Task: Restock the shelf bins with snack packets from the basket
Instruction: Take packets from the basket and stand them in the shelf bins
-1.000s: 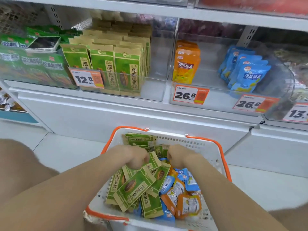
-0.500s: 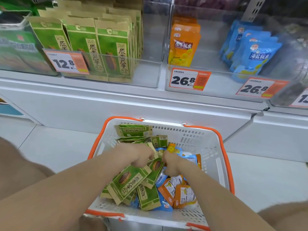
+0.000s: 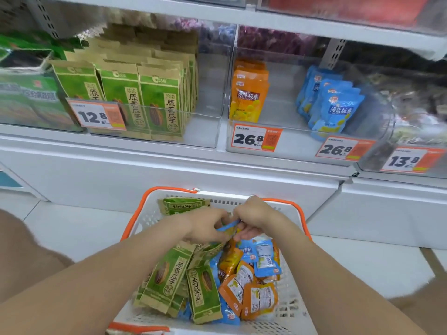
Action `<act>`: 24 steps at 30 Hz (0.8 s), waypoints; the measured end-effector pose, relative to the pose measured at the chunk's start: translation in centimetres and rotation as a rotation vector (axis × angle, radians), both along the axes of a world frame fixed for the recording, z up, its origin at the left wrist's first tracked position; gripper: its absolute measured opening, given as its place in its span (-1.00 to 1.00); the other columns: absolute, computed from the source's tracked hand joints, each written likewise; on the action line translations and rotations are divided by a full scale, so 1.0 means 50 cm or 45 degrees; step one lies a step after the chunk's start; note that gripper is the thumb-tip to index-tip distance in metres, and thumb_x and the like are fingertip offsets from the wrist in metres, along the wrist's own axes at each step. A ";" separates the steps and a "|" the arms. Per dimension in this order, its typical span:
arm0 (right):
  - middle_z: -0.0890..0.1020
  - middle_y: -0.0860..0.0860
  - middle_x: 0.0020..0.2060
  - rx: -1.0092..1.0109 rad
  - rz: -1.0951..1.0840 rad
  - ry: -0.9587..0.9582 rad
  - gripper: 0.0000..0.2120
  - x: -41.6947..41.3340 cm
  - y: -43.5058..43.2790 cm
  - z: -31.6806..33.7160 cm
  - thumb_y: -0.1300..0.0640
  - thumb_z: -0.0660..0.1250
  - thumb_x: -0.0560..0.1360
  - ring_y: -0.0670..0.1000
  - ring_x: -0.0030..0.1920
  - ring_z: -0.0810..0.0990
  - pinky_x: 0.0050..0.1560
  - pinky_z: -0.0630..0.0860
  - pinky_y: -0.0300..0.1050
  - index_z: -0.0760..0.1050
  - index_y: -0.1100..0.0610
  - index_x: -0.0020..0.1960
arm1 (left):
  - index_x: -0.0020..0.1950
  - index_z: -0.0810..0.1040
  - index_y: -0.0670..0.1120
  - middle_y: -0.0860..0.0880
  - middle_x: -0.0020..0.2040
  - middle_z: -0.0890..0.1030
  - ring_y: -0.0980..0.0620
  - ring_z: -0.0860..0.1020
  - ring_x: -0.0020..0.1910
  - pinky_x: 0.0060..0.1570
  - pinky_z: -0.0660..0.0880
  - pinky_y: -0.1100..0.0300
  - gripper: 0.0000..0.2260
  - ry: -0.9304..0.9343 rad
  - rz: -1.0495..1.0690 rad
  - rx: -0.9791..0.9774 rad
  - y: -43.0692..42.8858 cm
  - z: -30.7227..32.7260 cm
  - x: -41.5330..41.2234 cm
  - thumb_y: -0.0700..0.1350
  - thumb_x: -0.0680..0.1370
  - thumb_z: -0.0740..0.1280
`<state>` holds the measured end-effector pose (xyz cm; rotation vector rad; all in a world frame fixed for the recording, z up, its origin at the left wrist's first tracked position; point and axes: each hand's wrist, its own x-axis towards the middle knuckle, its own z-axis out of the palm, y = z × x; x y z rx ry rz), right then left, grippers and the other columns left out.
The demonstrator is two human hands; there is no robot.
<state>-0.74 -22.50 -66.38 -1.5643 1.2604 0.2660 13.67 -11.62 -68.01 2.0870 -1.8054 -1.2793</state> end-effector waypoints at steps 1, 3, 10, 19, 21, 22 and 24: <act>0.67 0.21 -0.37 -0.040 -0.055 -0.039 -0.79 -0.002 -0.005 0.020 0.25 0.31 0.54 0.21 -0.38 0.72 -0.47 0.57 -0.14 0.55 0.43 -0.01 | 0.28 0.54 0.05 0.06 0.22 0.65 0.02 0.64 0.18 0.21 0.58 -0.03 -0.64 0.063 0.087 -0.099 -0.002 0.006 0.003 0.15 0.56 0.46; 0.62 0.18 -0.39 -0.112 -0.111 -0.118 -0.73 -0.005 -0.013 0.062 0.23 0.26 0.55 0.22 -0.38 0.71 -0.48 0.50 -0.17 0.54 0.45 0.07 | 0.13 0.59 0.07 0.07 0.07 0.68 0.04 0.66 0.04 0.09 0.59 0.03 -0.81 0.136 0.235 -0.266 -0.005 0.031 0.010 0.10 0.59 0.45; 0.69 0.19 -0.24 -0.774 0.461 -0.208 -0.72 0.004 -0.037 0.253 0.01 0.31 0.59 0.16 -0.32 0.72 -0.37 0.69 0.05 0.67 0.18 -0.09 | 0.09 0.55 -0.10 -0.07 -0.15 0.74 0.04 0.73 -0.15 -0.18 0.62 0.12 -0.88 0.628 0.764 -0.683 -0.007 0.149 0.010 -0.09 0.64 0.43; 0.71 -0.06 -0.32 -1.204 0.892 -0.221 -0.90 -0.043 -0.098 0.453 0.09 0.48 0.56 -0.08 -0.28 0.69 -0.09 0.69 0.01 0.72 0.03 0.06 | 0.28 0.60 -0.06 -0.10 -0.01 0.77 -0.05 0.75 0.00 -0.04 0.70 0.01 -0.79 0.877 0.795 -0.983 -0.052 0.286 -0.062 -0.08 0.65 0.40; 0.72 -0.02 -0.28 -1.095 0.768 -0.350 -0.88 -0.061 -0.110 0.461 0.15 0.48 0.58 -0.05 -0.30 0.73 -0.14 0.71 -0.02 0.71 0.10 0.11 | 0.29 0.58 -0.04 -0.08 0.00 0.77 -0.01 0.75 0.01 -0.07 0.66 0.15 -0.75 0.895 0.784 -0.982 -0.064 0.295 -0.075 -0.10 0.62 0.45; 0.71 0.00 -0.25 -1.025 0.677 -0.438 -0.86 -0.070 -0.116 0.460 0.18 0.48 0.58 -0.03 -0.30 0.75 -0.17 0.72 -0.02 0.70 0.15 0.13 | 0.28 0.58 -0.04 -0.06 0.01 0.77 0.00 0.74 0.01 -0.08 0.64 0.21 -0.70 0.908 0.789 -0.960 -0.069 0.295 -0.080 -0.14 0.58 0.50; 0.72 0.04 -0.19 -0.923 0.520 -0.564 -0.83 -0.087 -0.131 0.457 0.21 0.48 0.58 0.04 -0.27 0.77 -0.16 0.73 0.02 0.68 0.20 0.16 | 0.26 0.60 -0.07 -0.04 0.04 0.77 -0.04 0.74 0.03 -0.03 0.63 0.19 -0.64 0.856 0.779 -0.933 -0.079 0.284 -0.087 -0.20 0.51 0.57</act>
